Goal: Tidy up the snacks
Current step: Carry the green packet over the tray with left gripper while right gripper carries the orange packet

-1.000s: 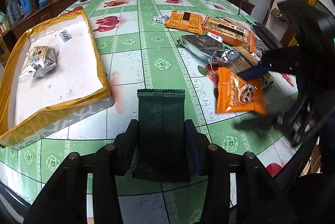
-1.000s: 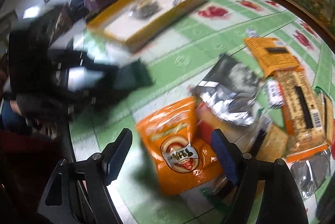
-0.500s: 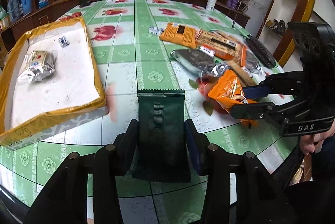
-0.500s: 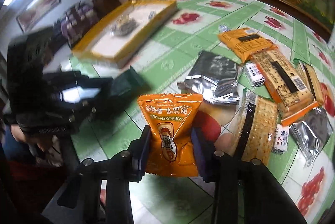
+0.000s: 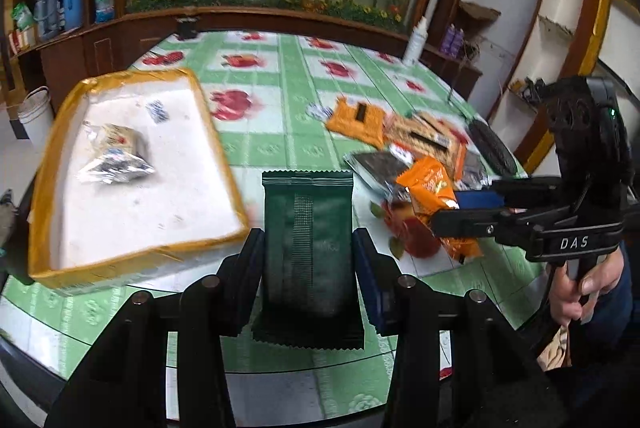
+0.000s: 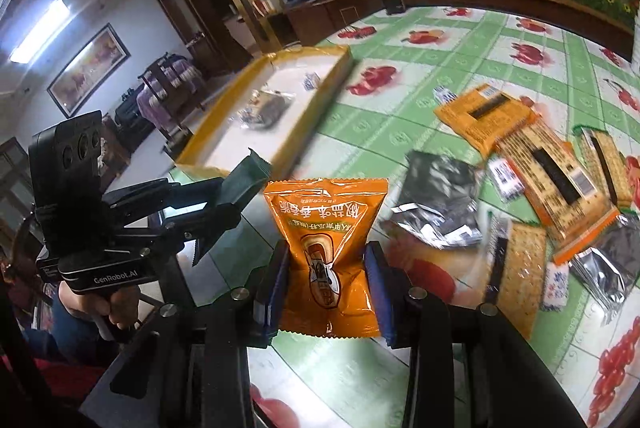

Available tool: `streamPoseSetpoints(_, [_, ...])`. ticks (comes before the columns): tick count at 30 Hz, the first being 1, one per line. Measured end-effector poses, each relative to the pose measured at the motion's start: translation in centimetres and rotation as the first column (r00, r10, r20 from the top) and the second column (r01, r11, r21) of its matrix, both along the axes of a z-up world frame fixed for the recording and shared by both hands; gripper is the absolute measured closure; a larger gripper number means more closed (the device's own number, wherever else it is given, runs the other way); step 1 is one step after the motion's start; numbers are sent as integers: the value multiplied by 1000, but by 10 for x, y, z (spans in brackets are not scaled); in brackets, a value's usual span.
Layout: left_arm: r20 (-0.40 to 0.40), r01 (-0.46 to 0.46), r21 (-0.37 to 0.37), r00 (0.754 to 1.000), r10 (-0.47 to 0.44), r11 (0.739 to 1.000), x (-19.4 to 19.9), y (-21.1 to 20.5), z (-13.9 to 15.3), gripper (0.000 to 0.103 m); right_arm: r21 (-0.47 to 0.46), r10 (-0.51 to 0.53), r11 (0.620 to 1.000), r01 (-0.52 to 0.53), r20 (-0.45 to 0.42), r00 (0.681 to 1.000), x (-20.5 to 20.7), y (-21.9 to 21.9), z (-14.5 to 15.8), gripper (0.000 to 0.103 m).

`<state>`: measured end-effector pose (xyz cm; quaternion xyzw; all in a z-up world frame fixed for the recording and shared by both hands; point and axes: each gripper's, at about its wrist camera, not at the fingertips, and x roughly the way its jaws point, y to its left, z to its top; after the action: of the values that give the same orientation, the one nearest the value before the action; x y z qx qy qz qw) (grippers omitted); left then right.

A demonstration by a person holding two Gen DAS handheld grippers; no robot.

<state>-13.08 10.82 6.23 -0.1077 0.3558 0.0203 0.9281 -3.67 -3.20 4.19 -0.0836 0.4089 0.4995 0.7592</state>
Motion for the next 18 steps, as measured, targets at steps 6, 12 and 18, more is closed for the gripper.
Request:
streamPoseSetpoints(6, [41,-74,-11,996,75,997,-9,31,12,61,40,21,999,-20,-17,1000,-5,23,9,65])
streamPoseSetpoints(12, [60,-155,-32,986,157,987,-15,62,14,61,77,41,996,-38,-37,998,-7,52,17,65])
streamPoseSetpoints(18, [69,-226,-52,971,229,973,-14,90,12,61,95,61,994,-57,-48,997,-8,84,23,65])
